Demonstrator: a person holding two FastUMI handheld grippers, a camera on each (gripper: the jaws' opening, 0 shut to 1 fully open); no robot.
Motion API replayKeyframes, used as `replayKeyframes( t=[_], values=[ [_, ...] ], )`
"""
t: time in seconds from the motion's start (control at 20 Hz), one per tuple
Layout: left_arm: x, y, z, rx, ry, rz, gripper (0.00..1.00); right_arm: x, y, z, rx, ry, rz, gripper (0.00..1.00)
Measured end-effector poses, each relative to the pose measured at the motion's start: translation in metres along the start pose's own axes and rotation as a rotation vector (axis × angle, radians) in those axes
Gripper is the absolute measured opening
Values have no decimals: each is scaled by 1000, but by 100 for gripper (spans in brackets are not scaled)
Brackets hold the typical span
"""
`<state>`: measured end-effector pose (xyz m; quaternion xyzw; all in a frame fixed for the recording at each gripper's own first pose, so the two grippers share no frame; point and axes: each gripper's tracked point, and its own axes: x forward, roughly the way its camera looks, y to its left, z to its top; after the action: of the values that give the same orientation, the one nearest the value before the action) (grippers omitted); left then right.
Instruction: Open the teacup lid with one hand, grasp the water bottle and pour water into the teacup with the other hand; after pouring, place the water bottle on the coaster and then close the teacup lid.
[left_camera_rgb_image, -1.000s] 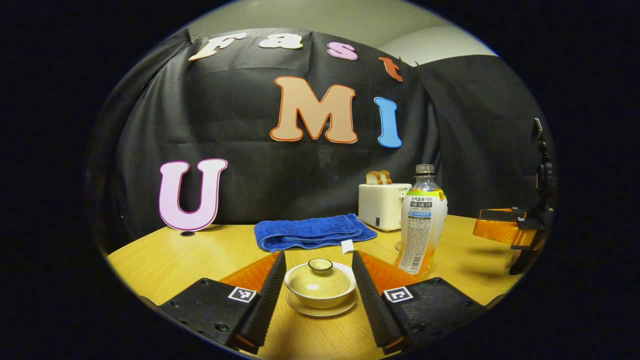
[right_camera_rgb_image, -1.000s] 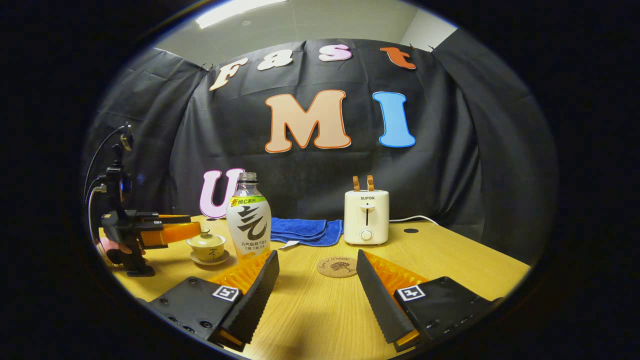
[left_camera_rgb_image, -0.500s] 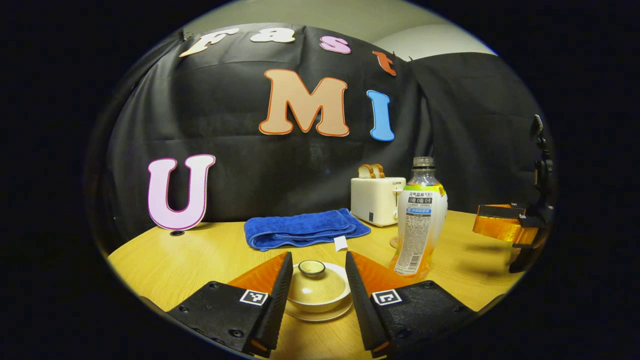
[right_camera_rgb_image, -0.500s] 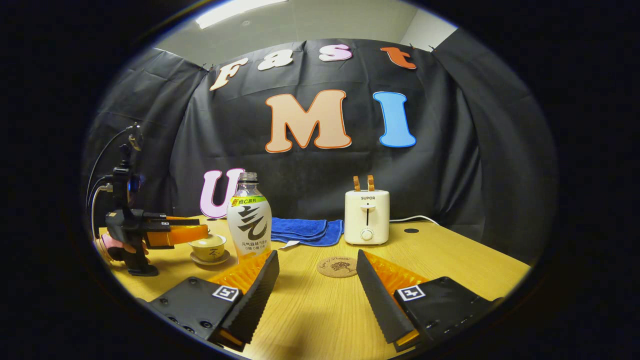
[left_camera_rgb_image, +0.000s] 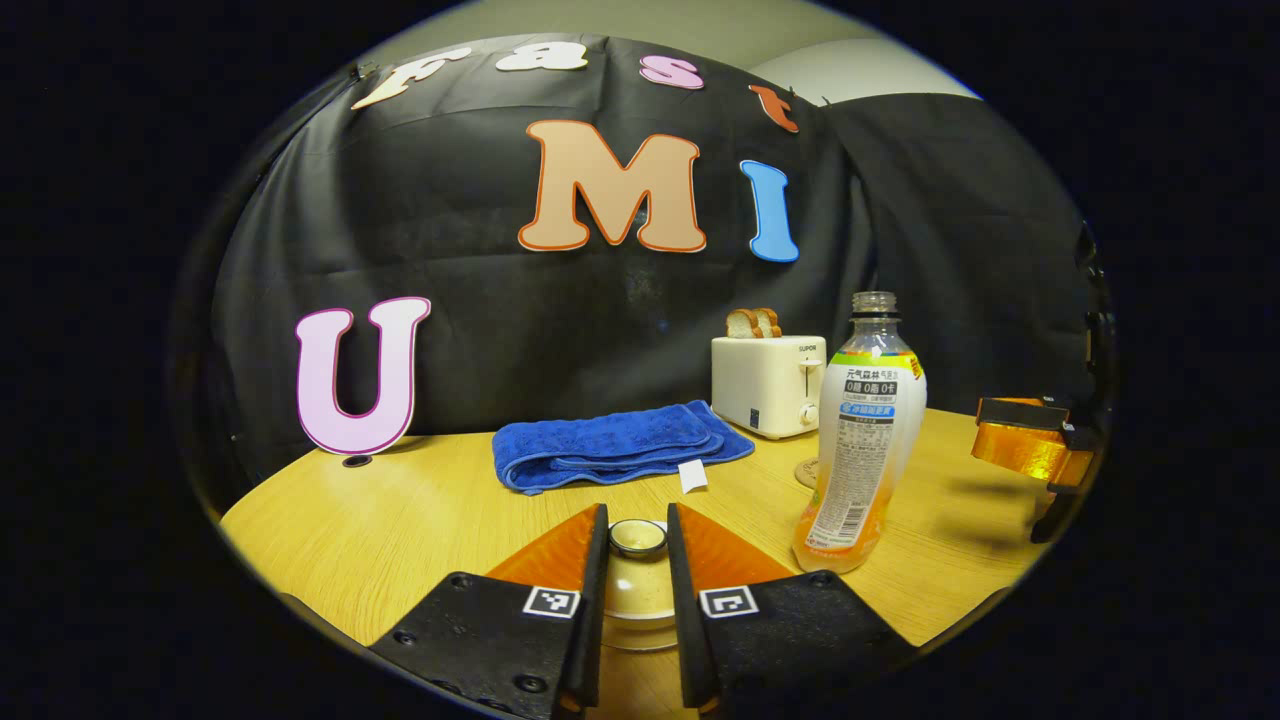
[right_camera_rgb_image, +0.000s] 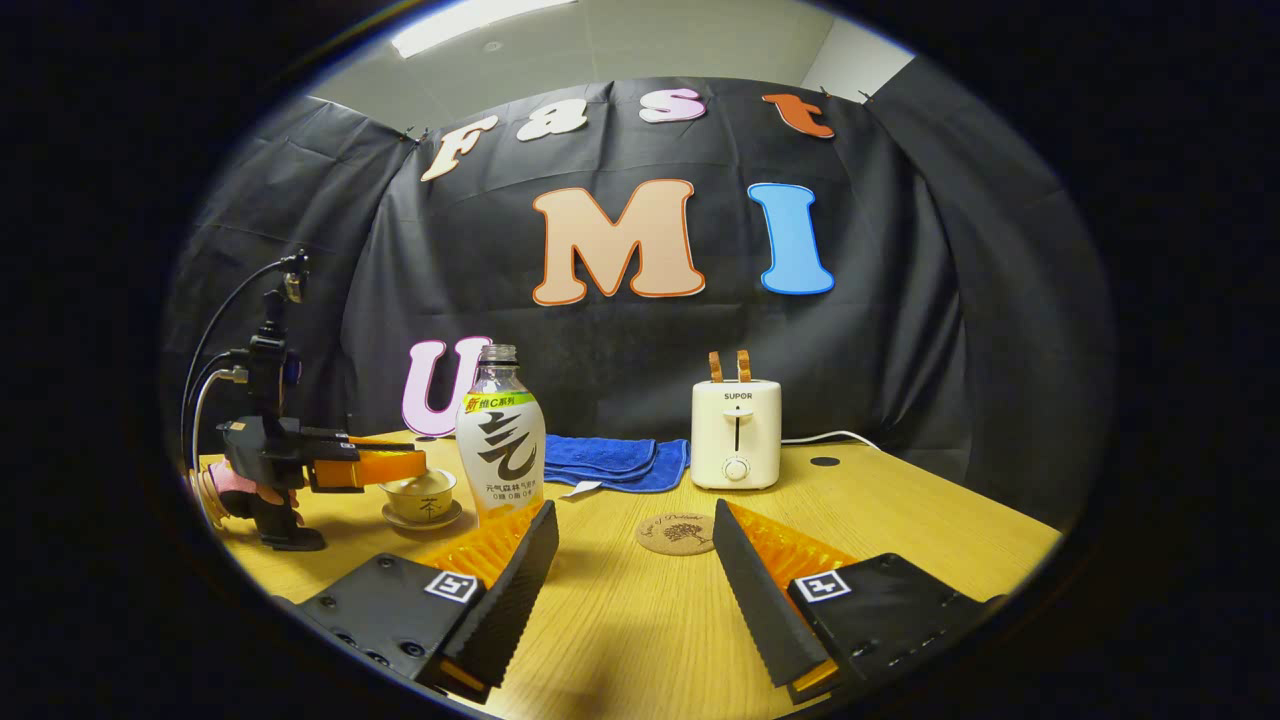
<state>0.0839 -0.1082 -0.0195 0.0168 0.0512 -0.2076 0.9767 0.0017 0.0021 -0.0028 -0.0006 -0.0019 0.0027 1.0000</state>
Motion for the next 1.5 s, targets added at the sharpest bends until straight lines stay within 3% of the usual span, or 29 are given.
replayKeyframes(
  t=[0.3, 0.4, 0.65, 1.05, 1.5],
  values=[
    [-2, 3, 1, -9, -13, 11, 27, 0, 0, 0, 0, 0, 2, 96],
    [-5, 5, 7, -24, -45, 17, 25, 0, 1, 1, 0, 0, 2, 99],
    [-10, 10, 17, -30, -116, 48, 25, 0, 1, 0, 0, 0, 5, 98],
    [-22, 30, 13, -30, -109, 149, 25, 6, 38, -3, 8, 12, 180, 95],
    [-57, 64, 10, -32, -110, 266, 25, 45, 84, -26, -12, 134, 271, 98]
  ],
)
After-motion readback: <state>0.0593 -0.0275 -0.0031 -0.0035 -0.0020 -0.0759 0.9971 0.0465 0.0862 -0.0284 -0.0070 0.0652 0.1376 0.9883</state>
